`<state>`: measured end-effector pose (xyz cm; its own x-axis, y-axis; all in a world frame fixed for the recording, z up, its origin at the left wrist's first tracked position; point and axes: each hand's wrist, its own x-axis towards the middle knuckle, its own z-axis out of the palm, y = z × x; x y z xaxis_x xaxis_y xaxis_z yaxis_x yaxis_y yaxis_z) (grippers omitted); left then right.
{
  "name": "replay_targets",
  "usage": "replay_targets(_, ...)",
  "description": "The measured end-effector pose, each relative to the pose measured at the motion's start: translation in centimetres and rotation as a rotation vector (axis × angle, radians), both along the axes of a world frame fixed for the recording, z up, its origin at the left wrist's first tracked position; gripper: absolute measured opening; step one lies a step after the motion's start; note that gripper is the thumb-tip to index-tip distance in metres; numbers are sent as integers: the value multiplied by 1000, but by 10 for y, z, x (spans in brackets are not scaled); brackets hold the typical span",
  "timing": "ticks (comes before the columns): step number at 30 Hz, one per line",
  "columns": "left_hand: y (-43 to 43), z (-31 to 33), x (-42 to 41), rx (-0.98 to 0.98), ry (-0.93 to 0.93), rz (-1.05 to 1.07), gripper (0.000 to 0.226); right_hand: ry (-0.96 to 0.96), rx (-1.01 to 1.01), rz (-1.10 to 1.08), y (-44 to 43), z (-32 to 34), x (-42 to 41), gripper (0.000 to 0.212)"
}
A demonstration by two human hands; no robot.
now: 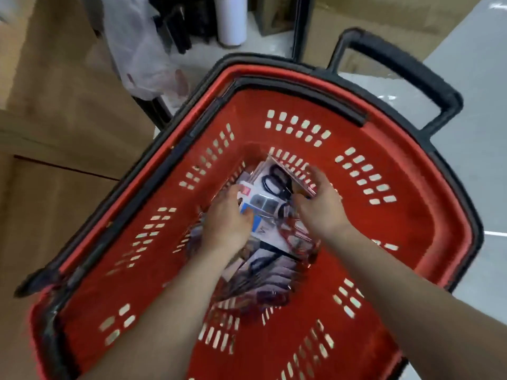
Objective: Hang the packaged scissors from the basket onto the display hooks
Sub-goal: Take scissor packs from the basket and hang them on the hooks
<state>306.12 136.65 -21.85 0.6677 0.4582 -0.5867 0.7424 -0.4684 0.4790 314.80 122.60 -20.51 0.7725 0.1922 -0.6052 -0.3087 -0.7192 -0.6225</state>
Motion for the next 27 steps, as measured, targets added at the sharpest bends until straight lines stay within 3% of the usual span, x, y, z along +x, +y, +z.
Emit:
replay_targets(2,6,-23,14,-56,14,7,57,-31,-25,-12,9,-26,9,65)
replay_targets(5,10,-46,24,-173,70,79,60,-85,-129,-13,13,-50,11,41)
replay_targets(8,12,-55,37,-129,113,72,57,-144,-254,-33,9,-61,7,24)
replay_targets(14,15,-63,68,-163,193,131,46,-306,-332,-68,-2,-45,-1,25)
replay_targets(18,12,-59,65,-278,198,230,43,-122,-173,-208,-10,-27,-22,26)
replay_targets(20,6,-56,58,-262,161,235,45,39,-37,-441,-9,-16,-27,30)
replay_targets(23,-3,-46,49,-268,20,299,22,275,228,-847,-3,2,-29,22)
replay_targets(27,-2,-19,34,-351,-160,512,12,299,347,-963,-6,10,-29,19)
